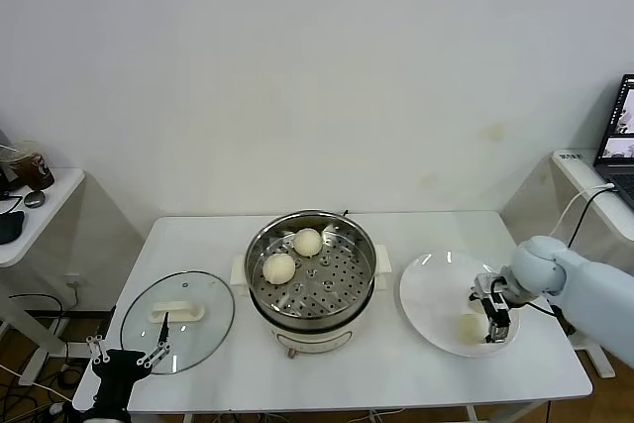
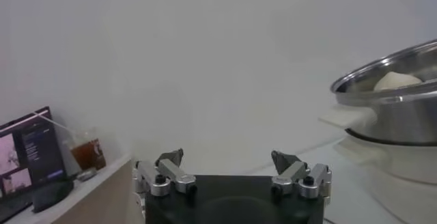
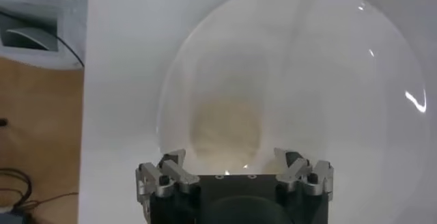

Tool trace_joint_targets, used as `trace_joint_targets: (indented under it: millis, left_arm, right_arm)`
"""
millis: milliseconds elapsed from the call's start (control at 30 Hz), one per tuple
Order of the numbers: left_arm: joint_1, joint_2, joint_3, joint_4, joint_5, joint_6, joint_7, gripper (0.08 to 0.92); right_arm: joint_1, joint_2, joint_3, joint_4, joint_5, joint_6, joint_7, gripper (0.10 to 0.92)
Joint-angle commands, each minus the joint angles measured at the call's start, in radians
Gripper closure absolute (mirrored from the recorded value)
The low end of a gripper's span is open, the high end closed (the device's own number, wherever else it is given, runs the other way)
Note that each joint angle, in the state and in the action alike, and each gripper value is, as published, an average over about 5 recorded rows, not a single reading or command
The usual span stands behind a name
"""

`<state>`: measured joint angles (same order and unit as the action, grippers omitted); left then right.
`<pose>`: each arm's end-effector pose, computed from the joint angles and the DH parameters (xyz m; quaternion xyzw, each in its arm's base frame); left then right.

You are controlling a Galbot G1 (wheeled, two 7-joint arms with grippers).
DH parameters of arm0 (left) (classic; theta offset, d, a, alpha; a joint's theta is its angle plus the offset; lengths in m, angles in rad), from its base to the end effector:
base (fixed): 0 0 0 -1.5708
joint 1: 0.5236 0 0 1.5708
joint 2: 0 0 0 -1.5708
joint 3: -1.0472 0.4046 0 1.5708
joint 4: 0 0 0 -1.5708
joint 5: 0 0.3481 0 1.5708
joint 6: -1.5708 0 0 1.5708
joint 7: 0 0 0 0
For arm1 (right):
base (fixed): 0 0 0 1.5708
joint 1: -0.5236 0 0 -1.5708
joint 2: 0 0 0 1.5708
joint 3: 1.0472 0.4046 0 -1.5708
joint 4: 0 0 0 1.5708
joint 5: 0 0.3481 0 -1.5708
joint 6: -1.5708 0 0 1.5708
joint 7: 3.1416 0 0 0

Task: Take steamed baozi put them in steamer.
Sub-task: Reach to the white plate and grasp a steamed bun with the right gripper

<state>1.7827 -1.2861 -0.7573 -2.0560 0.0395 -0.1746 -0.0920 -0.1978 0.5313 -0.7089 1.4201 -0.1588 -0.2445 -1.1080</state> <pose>0.0796 0.1365 -0.3585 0.0392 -0.9785 -0.2019 0.0120 0.4594 -0.2294 -0.2520 0.5132 -0.5148 0.5286 0.4384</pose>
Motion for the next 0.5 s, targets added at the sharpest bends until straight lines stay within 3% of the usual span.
trace_joint_targets:
  millis: [33, 500]
  left_arm:
    - [0.001, 0.001, 0.000, 0.002, -0.001, -0.001, 0.000, 0.177]
    - [0.003, 0.001, -0.010, 0.000, -0.005, -0.002, -0.002, 0.177]
  right_arm:
    - [-0.040, 0.031, 0.027, -0.026, -0.012, -0.006, 0.008, 0.253]
    - [0.013, 0.013, -0.007, -0.004, -0.002, -0.024, -0.029, 0.511]
